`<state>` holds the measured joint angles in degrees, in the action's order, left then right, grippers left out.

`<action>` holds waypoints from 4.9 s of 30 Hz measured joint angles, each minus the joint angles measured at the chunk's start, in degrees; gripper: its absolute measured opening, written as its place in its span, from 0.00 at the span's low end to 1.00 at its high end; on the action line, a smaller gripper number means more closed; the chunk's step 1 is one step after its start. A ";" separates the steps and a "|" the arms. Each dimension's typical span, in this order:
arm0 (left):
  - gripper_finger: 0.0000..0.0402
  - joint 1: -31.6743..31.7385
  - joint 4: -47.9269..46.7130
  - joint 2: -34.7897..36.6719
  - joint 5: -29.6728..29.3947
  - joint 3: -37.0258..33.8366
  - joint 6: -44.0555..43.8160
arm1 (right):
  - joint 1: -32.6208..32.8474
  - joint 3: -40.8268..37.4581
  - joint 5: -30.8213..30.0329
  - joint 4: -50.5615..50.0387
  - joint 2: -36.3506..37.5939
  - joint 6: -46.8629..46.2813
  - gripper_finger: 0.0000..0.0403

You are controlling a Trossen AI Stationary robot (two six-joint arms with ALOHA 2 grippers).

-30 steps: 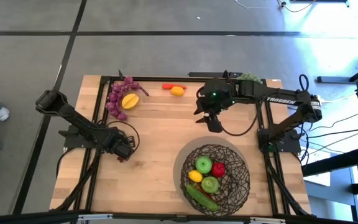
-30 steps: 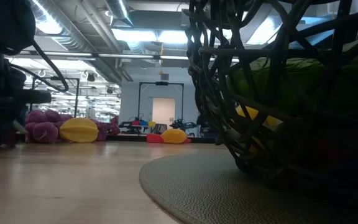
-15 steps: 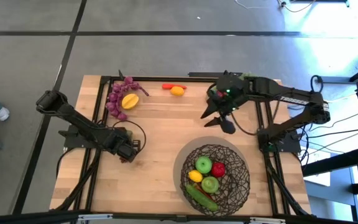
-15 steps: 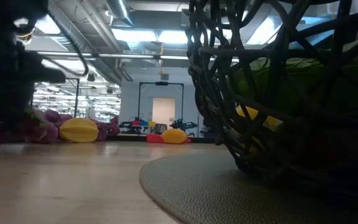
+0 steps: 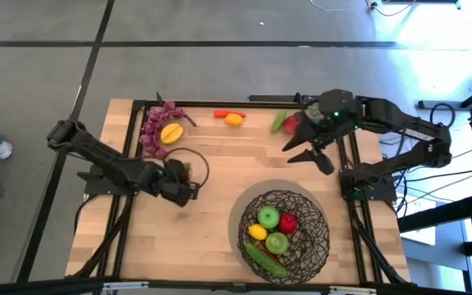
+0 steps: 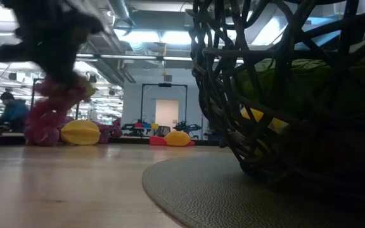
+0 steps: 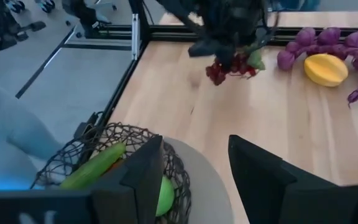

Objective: Build produce basket
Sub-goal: Put the violet grapes into the wire basket, then put the yellow star fruit into the wire basket

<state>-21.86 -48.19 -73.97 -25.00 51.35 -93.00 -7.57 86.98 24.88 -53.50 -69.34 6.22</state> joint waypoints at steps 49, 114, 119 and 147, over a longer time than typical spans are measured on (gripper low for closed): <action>0.00 26.09 21.58 -43.31 60.42 62.32 95.13 | 0.00 -15.43 1.76 -6.26 16.17 4.34 0.44; 0.17 21.15 34.46 -60.65 51.01 64.00 100.87 | -0.20 -21.62 -2.79 -3.82 19.78 5.90 0.44; 0.19 21.18 34.45 -60.65 50.97 64.00 100.24 | -0.20 -21.59 -2.79 -4.03 19.78 5.86 0.44; 0.22 21.23 33.14 -60.65 48.80 64.00 96.52 | -0.20 -21.57 -2.81 -4.23 19.81 5.83 0.44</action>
<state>-0.63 -15.05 -134.63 23.80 115.36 3.53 -7.77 65.41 22.06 -57.74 -49.54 12.05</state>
